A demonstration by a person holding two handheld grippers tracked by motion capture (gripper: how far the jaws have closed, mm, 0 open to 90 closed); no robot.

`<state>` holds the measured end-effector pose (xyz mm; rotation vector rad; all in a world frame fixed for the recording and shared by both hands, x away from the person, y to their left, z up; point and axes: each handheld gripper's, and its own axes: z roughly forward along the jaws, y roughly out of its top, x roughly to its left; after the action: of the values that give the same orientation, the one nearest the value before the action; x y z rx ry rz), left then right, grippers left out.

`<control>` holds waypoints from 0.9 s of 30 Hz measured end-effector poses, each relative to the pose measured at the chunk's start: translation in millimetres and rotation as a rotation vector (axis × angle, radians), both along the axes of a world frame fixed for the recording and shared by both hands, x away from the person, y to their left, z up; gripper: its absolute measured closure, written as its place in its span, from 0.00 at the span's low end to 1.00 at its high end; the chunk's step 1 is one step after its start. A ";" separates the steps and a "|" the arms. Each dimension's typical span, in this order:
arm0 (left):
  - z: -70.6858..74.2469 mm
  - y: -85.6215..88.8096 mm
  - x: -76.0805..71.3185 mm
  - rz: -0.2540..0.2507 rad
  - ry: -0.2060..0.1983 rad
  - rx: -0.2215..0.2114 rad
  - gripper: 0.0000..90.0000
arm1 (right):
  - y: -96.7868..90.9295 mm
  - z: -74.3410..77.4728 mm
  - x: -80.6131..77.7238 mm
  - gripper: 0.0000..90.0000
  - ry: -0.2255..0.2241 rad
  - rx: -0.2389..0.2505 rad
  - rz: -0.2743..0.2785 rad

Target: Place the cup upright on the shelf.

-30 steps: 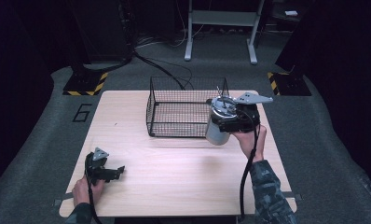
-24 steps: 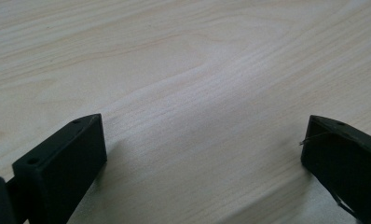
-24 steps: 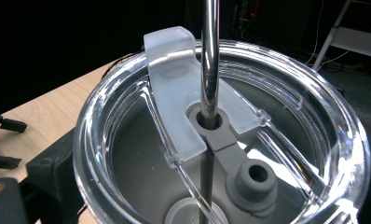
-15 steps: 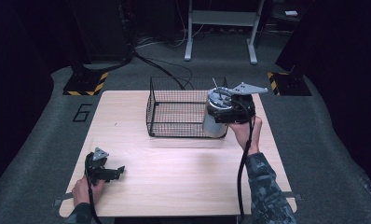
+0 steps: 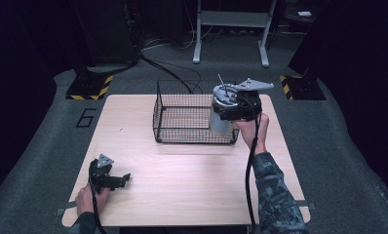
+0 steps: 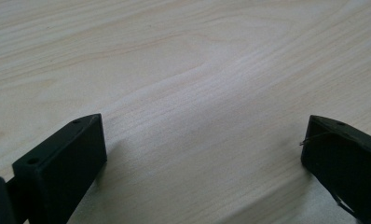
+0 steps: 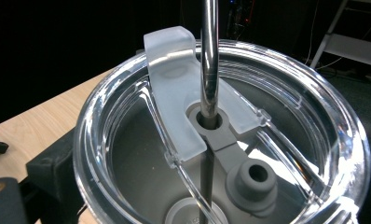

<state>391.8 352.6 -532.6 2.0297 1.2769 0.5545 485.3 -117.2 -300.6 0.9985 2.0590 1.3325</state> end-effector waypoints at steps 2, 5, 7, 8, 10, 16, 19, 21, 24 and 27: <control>0.0 0.0 0.0 0.000 0.000 0.000 0.00 | 2.7 0.1 4.6 0.04 0.004 0.002 -0.004; 0.0 0.0 0.0 0.000 0.000 0.000 0.00 | 3.3 0.1 8.2 0.04 0.001 -0.002 -0.003; 0.0 0.0 0.0 0.000 0.000 0.000 0.00 | 4.4 0.4 11.7 0.04 0.004 0.000 -0.006; 0.0 0.0 0.0 0.000 0.000 0.000 0.00 | 5.2 0.6 12.9 0.04 0.007 0.003 -0.013; 0.0 0.0 0.0 0.000 0.000 -0.001 0.00 | 6.7 1.1 16.9 0.04 0.010 0.005 -0.019; 0.0 0.0 0.0 0.000 0.000 0.000 0.00 | 10.5 0.1 23.8 0.04 0.016 -0.008 -0.024; 0.0 0.0 0.0 0.000 0.000 0.000 0.00 | 12.4 -1.0 28.8 0.04 0.015 -0.012 -0.025; 0.0 0.0 0.0 0.000 0.000 0.000 0.00 | 13.0 -1.4 31.8 0.04 0.013 -0.020 -0.023; 0.0 0.0 0.0 0.000 0.000 0.000 0.00 | 16.5 -1.8 37.9 0.04 0.016 -0.018 -0.033; 0.0 0.0 0.0 0.000 0.000 0.000 0.00 | 18.6 -1.9 40.7 0.04 0.020 -0.015 -0.040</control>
<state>391.8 352.6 -532.6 2.0294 1.2768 0.5546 526.0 -98.5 -302.5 1.0453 2.0497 1.2903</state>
